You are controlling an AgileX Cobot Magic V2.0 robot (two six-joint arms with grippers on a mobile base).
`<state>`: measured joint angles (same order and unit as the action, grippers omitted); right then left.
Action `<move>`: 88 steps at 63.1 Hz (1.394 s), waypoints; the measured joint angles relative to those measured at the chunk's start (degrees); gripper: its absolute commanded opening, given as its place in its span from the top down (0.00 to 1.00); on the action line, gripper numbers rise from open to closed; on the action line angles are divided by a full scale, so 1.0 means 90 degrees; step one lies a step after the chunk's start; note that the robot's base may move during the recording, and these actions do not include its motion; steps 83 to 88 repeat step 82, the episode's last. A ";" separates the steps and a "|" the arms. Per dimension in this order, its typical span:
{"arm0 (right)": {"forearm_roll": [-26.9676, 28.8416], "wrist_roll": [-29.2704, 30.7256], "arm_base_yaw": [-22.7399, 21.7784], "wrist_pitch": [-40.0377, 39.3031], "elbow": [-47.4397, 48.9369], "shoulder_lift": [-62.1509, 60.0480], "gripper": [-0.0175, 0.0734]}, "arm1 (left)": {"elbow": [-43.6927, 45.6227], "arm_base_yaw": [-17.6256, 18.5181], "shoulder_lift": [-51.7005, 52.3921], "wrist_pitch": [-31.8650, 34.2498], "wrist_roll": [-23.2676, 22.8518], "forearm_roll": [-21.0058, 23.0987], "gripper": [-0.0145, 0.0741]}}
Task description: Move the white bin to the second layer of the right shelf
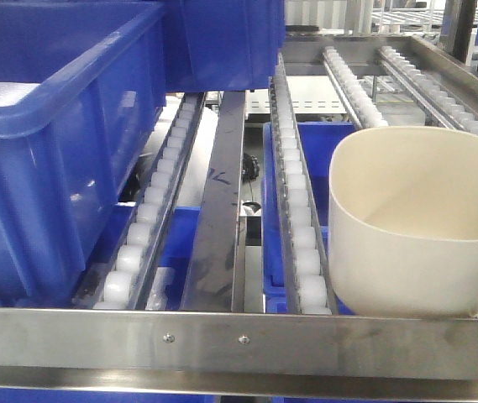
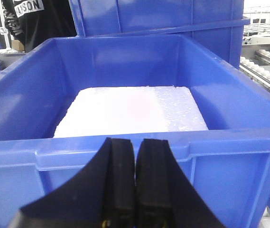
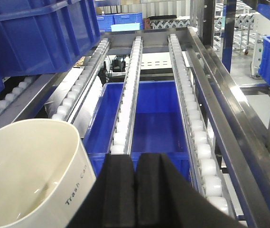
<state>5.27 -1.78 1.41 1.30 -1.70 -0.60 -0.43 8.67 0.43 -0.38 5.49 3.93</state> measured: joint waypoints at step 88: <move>-0.0376 -0.0433 0.0000 0.0000 0.0000 0.0000 0.75 | 0.0000 0.0000 0.0000 0.0000 0.0000 0.0000 0.74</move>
